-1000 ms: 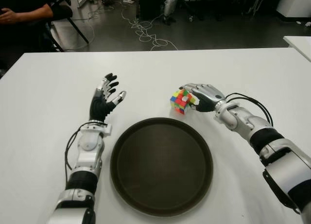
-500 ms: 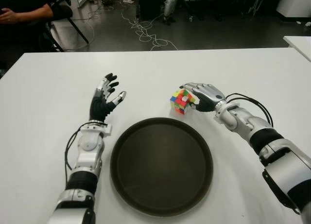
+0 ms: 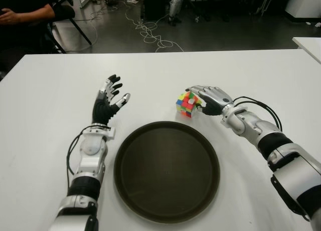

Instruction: Pick up the Rubik's Cube and put it in the plate

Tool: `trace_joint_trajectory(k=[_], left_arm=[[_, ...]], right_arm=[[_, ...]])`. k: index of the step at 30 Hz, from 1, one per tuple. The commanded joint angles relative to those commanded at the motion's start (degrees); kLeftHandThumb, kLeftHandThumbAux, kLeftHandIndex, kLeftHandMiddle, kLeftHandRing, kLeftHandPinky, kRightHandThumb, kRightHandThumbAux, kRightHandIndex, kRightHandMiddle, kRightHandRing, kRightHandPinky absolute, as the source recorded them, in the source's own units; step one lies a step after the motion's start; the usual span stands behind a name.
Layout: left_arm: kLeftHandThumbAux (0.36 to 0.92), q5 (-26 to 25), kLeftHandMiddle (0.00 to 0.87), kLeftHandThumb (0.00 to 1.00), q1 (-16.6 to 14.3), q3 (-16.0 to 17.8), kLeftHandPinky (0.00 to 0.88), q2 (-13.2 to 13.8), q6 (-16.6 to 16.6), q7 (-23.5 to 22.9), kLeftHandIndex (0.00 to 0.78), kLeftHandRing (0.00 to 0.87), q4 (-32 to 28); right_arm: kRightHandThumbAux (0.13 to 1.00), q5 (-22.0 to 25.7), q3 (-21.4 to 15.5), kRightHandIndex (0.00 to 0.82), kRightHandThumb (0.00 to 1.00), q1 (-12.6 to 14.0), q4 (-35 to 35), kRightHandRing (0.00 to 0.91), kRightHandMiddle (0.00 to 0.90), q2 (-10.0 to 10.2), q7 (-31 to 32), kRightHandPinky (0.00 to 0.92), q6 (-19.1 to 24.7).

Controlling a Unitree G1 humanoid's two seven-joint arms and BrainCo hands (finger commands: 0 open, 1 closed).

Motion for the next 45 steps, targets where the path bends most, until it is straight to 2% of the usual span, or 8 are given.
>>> trace_joint_trajectory(k=[6,11,20,29,41,45], left_arm=[[0.739,0.49,0.150,0.007,0.15,-0.08,0.111,-0.02,0.25,0.57,0.077,0.137,-0.45],[0.749,0.68,0.152,0.021,0.05,-0.05,0.110,0.02,0.31,0.84,0.076,0.138,-0.16],[0.756,0.23,0.157,0.030,0.04,0.10,0.109,-0.11,-0.05,0.49,0.079,0.141,0.17],[0.740,-0.01,0.157,0.042,0.01,0.17,0.096,-0.15,-0.16,0.32,0.077,0.137,0.30],[0.737,0.09,0.160,0.037,-0.05,0.31,0.098,-0.27,-0.13,0.72,0.082,0.137,0.64],[0.748,0.20,0.159,0.043,-0.04,0.31,0.102,-0.30,0.11,0.97,0.081,0.135,0.59]], right_arm=[[0.875,0.01,-0.03,0.137,0.552,-0.03,0.00,0.237,0.186,0.00,-0.09,0.304,-0.15],[0.882,0.26,-0.17,0.116,0.369,-0.02,0.12,0.206,0.162,0.01,0.40,0.269,-0.33],[0.894,0.94,-0.49,0.050,0.181,-0.15,-0.38,0.117,0.066,-0.06,3.62,0.204,-0.83],[0.889,1.24,-0.54,0.003,0.132,-0.31,-1.25,0.016,0.002,-0.58,8.20,0.108,-0.97],[0.886,1.41,-0.95,0.000,0.072,-0.13,-2.43,0.000,0.000,-0.85,9.73,0.089,-0.67],[0.862,1.60,-1.14,0.000,0.017,-0.03,-2.51,0.000,0.000,-0.80,9.84,0.073,-0.66]])
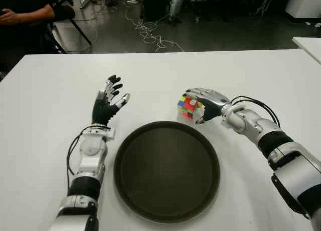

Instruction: Pick up the Rubik's Cube and put it in the plate

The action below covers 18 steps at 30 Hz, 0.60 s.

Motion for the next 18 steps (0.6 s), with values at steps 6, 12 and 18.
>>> trace_joint_trajectory(k=[6,12,18], left_arm=[[0.746,-0.10,0.156,0.039,-0.18,-0.01,0.107,0.11,-0.50,-0.35,0.077,0.134,0.49],[0.754,-0.22,0.148,0.035,-0.31,0.03,0.110,0.11,-1.07,-0.52,0.073,0.127,0.85],[0.741,-0.09,0.150,0.031,-0.38,-0.10,0.105,0.25,-1.03,-0.64,0.073,0.132,0.76]], right_arm=[[0.855,0.32,-0.26,0.000,0.004,0.03,-0.35,0.000,0.000,-0.03,0.83,0.057,0.09],[0.736,0.60,-0.45,0.000,0.000,0.06,-0.33,0.000,0.000,0.08,1.52,0.016,0.16],[0.572,0.54,-0.43,0.000,0.000,0.02,0.38,0.000,0.000,0.49,1.18,0.001,0.46]])
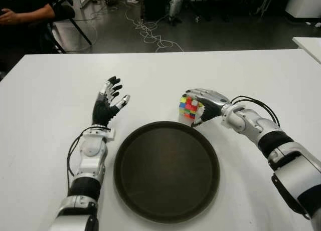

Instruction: Pick up the Rubik's Cube and put it in the plate

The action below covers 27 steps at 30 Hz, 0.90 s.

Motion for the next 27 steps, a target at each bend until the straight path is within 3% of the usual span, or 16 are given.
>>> trace_joint_trajectory(k=[4,13,27], left_arm=[[0.745,-0.24,0.158,0.025,0.09,0.01,0.100,-0.11,0.12,-0.21,0.080,0.137,-0.31],[0.748,0.05,0.158,0.023,0.11,-0.15,0.102,0.04,0.28,-0.29,0.085,0.136,-0.51],[0.756,0.62,0.150,0.022,0.41,-0.29,0.099,0.08,0.55,0.35,0.077,0.130,-0.92]], right_arm=[[0.469,-0.04,-0.05,0.000,0.000,0.09,0.23,0.000,0.000,0.14,-0.40,0.000,-0.01],[0.382,-0.17,0.06,0.000,0.000,-0.03,0.65,0.000,0.000,0.32,-0.45,0.000,0.11],[0.347,-0.37,0.18,0.000,0.000,-0.04,0.68,0.000,0.000,0.57,-0.95,0.000,0.50]])
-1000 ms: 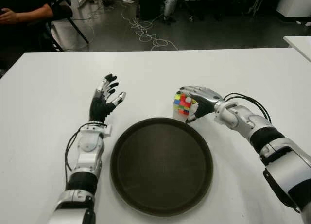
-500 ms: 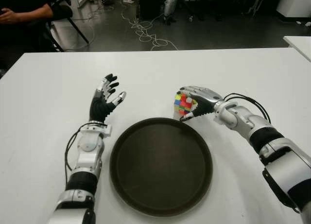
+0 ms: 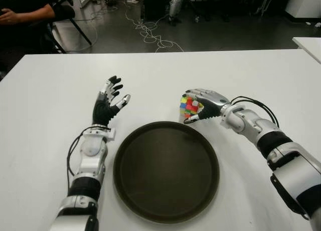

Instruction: Pick up the Rubik's Cube and put it in the plate

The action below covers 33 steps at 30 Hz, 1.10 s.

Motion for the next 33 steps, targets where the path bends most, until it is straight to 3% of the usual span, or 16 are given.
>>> trace_joint_trajectory(k=[16,33], left_arm=[[0.760,-0.53,0.148,0.032,0.04,0.27,0.108,-0.14,-0.29,-0.27,0.076,0.127,0.51],[0.747,-0.06,0.149,0.017,0.54,-0.05,0.111,-0.14,-0.53,-0.05,0.079,0.137,-0.40]], right_arm=[[0.349,0.04,-0.01,0.000,0.000,-0.05,0.46,0.000,0.000,0.39,-0.35,0.000,0.54],[0.531,0.99,-0.67,0.000,0.000,-0.03,0.12,0.001,0.000,0.57,2.75,0.054,1.48]])
